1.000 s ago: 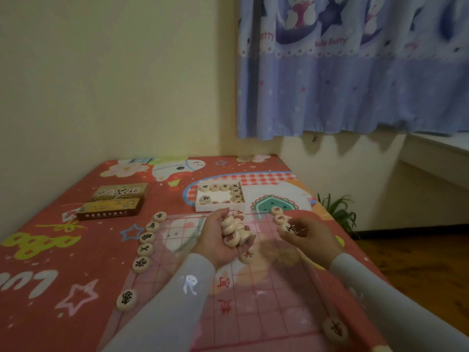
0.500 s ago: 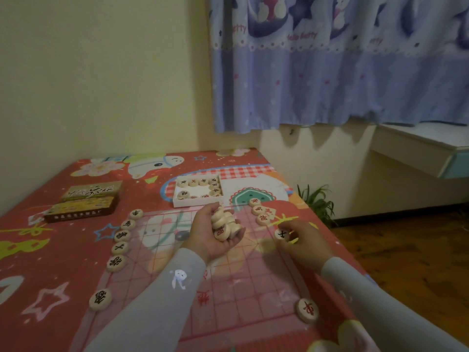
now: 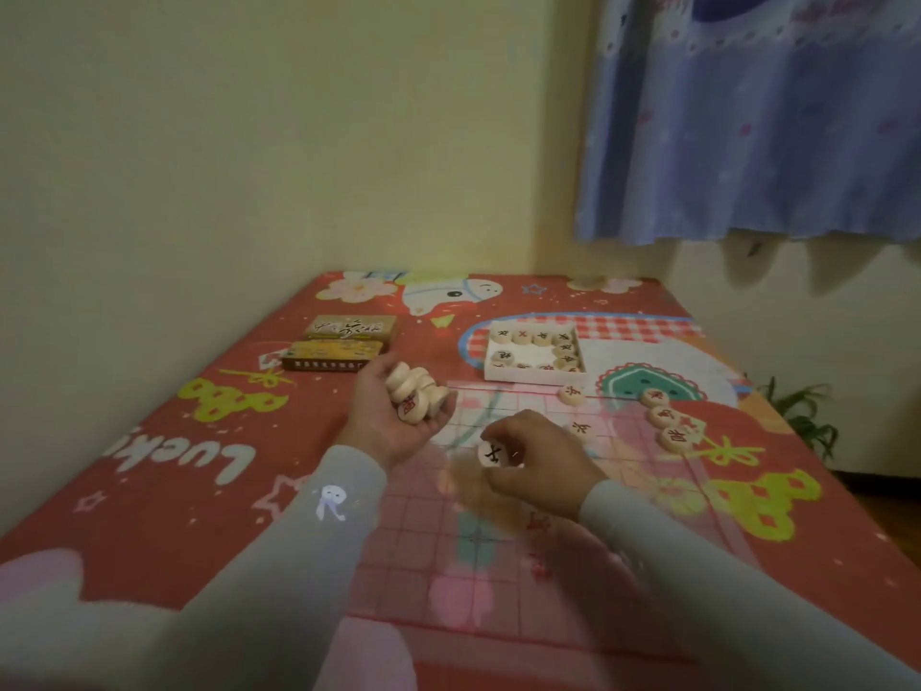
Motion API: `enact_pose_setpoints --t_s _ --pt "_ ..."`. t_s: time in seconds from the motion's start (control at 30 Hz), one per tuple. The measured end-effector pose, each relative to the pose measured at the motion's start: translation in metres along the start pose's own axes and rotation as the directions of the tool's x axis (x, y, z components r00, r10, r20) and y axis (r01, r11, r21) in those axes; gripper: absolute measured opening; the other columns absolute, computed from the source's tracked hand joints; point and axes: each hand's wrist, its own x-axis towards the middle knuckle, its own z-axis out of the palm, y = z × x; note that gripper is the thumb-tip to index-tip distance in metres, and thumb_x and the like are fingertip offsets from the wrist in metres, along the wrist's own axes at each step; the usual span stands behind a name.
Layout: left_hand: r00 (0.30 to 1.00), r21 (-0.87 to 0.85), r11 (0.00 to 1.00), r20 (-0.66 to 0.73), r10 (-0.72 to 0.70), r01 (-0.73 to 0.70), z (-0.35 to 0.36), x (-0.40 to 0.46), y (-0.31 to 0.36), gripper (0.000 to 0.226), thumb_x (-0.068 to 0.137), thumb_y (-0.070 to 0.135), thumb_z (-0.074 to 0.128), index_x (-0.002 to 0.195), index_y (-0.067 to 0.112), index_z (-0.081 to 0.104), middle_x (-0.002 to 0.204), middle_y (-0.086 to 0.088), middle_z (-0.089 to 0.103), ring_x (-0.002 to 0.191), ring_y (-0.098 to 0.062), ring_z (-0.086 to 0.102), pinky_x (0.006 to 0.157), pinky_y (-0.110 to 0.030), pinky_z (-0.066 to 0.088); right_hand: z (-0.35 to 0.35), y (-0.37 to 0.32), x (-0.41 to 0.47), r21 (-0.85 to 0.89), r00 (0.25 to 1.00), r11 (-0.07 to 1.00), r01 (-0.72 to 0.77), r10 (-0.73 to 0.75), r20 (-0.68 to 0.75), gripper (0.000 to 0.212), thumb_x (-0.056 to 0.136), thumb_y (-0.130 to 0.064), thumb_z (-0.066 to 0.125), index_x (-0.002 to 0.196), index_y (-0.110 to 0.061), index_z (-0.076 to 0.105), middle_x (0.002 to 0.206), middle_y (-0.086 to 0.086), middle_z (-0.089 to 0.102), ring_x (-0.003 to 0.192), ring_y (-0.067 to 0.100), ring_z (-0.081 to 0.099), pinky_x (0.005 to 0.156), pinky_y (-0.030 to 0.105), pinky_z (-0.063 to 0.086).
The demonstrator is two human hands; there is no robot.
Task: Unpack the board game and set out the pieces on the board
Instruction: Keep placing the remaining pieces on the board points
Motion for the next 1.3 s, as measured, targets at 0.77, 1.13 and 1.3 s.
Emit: enact_pose_setpoints --t_s 0.77,1.13,1.3 --pt "0.976 0.012 0.994 -0.186 0.113 -0.113 -0.085 -0.02 0.053 0.059 0.09 0.037 0.05 0.036 0.013 0.047 0.046 -0.002 0.044 0.044 -0.021 0.048 0.094 -0.039 0.042 0.101 -0.068 0.043 0.046 0.996 0.998 0.047 -0.051 0.078 0.021 0.082 -0.042 0.067 0.084 -0.021 0.067 0.086 -0.005 0.056 0.079 0.01 0.05 0.062 0.013 0.032" --pt "0.992 0.248 0.969 -0.126 0.028 0.004 -0.056 -0.024 0.037 0.028 0.086 0.035 0.053 0.067 0.014 0.052 0.058 -0.003 0.055 0.048 -0.018 0.054 0.059 -0.026 0.046 0.056 -0.089 0.056 0.336 0.968 0.933 0.129 -0.044 -0.248 0.011 0.083 -0.037 0.069 0.086 -0.029 0.063 0.091 -0.01 0.063 0.08 0.003 0.06 0.069 0.023 0.049" --pt "0.997 0.345 0.937 -0.078 -0.029 0.054 -0.043 -0.028 0.023 0.027 0.087 0.037 0.051 0.07 0.018 0.06 0.059 0.001 0.062 0.052 -0.015 0.061 0.061 -0.025 0.045 0.044 -0.1 0.057 0.32 0.99 0.942 0.104 -0.068 -0.123 0.036 0.075 -0.042 0.075 0.107 -0.032 0.06 0.097 -0.015 0.065 0.087 -0.004 0.059 0.069 0.013 0.044"
